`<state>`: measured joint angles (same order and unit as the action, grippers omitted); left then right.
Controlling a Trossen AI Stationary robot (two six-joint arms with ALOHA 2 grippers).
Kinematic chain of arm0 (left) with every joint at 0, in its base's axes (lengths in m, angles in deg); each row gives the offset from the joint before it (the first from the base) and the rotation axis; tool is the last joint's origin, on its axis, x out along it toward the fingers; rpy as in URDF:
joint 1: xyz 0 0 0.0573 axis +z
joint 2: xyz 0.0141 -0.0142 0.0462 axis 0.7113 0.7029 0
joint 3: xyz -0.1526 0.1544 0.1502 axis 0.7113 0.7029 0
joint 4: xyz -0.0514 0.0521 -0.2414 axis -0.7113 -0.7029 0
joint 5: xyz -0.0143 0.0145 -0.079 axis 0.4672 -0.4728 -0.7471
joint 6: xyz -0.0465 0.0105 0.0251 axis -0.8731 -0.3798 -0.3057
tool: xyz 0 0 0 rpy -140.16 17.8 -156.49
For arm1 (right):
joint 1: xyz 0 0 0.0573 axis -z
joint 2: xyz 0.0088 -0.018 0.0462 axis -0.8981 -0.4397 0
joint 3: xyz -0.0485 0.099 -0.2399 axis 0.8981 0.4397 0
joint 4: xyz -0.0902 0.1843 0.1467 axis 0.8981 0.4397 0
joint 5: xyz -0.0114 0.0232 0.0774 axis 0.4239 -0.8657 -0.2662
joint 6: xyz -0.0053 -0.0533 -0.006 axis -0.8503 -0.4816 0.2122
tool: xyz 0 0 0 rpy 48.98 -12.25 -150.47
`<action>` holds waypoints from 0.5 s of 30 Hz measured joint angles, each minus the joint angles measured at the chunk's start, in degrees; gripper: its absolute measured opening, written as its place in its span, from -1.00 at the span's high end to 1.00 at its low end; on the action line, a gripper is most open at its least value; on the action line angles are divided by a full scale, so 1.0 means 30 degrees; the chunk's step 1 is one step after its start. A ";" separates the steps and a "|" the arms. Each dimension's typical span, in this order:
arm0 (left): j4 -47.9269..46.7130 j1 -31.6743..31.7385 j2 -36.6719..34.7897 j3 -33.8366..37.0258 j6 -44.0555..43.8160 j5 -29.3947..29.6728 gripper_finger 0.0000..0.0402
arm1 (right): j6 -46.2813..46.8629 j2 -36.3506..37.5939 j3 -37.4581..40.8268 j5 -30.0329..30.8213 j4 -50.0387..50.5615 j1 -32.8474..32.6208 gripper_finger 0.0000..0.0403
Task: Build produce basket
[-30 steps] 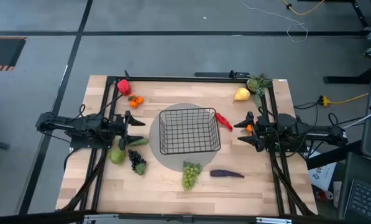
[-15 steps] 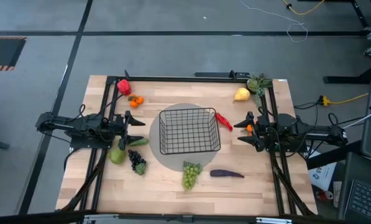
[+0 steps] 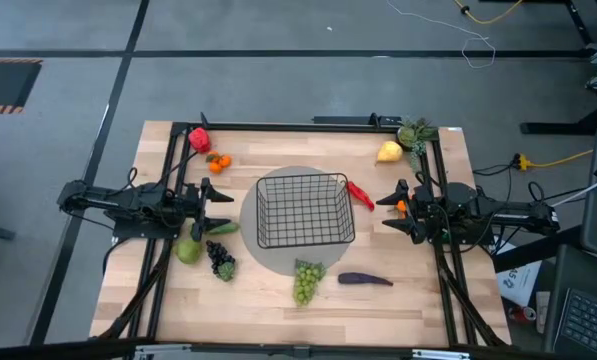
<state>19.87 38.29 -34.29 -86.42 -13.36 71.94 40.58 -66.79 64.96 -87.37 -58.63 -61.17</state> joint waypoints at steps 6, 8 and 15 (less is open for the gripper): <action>0.0004 0.0002 0.0001 0.0000 0.0000 -0.0001 -0.57 | 0.1054 -0.0005 0.0000 0.0000 -0.0373 0.0000 -0.53; 0.0000 0.0004 -0.0004 0.0000 0.0000 0.0001 -0.57 | 0.1257 0.0002 0.0000 0.0000 -0.0848 0.0000 -0.53; 0.0000 0.0000 -0.0003 0.0000 0.0000 -0.0001 -0.57 | 0.1158 0.0002 0.0000 0.1557 -0.2533 0.0007 -0.53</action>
<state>19.87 38.29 -34.30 -86.42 -13.36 71.94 44.06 -66.79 64.96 -82.70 -66.23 -61.15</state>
